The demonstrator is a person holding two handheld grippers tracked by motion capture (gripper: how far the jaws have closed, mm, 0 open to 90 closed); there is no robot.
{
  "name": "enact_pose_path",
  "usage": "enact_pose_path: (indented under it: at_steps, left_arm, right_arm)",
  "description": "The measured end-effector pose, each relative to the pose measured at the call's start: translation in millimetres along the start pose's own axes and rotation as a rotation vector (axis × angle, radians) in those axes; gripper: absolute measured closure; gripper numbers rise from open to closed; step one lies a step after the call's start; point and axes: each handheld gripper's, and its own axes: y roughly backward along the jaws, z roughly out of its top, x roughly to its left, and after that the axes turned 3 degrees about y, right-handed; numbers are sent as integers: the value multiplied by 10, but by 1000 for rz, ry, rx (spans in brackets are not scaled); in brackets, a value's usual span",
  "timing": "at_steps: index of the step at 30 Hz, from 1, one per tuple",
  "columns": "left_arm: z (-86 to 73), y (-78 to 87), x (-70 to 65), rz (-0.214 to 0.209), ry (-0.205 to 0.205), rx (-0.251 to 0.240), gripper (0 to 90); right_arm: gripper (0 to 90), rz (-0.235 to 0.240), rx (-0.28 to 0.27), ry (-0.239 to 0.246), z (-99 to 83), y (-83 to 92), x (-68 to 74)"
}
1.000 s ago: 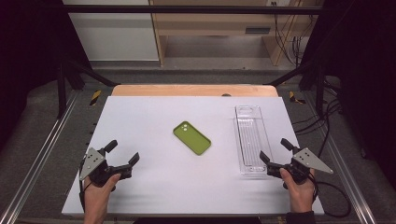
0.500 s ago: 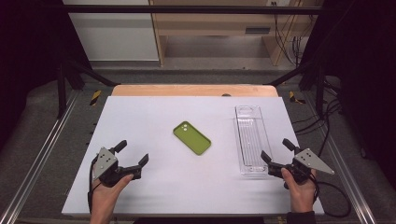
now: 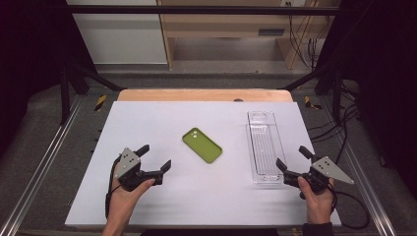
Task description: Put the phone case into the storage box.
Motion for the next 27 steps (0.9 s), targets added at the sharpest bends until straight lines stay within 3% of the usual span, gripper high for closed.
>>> enact_pose_path:
  at_steps: [14, 19, 27]
  left_arm:
    - [140, -82, -24, -2, 7, 5, 59]
    - [184, -110, -23, 6, 18, 30, 60]
    - [321, -244, -122, 3, -14, 61, 60]
  right_arm:
    - [42, -8, -7, -10, 3, 23, 9]
    - [42, -14, -16, -17, 6, 42, -13]
    - [42, -1, -18, -19, 0, 40, -25]
